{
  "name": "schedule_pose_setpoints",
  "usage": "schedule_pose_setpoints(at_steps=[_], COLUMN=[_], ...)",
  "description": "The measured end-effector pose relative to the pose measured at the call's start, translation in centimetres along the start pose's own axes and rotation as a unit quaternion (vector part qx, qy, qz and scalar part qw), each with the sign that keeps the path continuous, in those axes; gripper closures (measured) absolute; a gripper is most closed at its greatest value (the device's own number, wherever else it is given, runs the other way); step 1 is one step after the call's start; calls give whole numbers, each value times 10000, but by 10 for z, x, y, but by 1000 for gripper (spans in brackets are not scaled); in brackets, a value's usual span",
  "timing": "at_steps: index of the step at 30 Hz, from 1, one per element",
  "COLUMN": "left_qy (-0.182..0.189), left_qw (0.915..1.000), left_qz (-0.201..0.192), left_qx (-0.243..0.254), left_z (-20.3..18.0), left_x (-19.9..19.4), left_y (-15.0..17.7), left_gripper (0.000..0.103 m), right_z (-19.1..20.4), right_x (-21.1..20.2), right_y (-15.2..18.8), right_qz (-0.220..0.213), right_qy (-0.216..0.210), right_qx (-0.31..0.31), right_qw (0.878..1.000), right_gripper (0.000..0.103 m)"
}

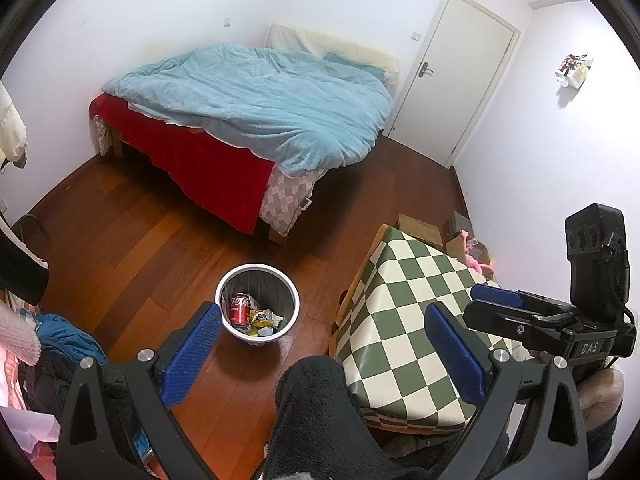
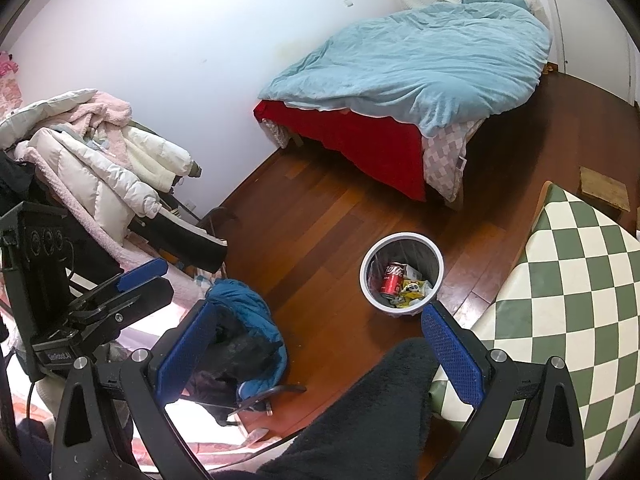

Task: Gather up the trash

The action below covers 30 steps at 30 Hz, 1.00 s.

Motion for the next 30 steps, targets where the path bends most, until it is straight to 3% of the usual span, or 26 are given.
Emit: schedule_pose_setpoints(at_steps=[30], left_qy=[5], left_qw=[10000], left_qz=[-38], left_qx=[13], left_z=[-3], left_x=[-3], left_y=[-3], left_gripper=[0], right_z=[3], right_x=[-3], right_y=[3], right_qz=[55], right_qy=[-120], right_qx=[-112], right_qw=[9998], right_gripper=[0])
Point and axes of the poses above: each gripper's, at about its wrist camera, not at the fingertips, and x roughly the way its jaws point, z to its left, y to its underside, the point moved 2 cm from there along x, roughly the way its jaws point, and after that the axes turned 2 degrees about -y, right-handed, at the moved point
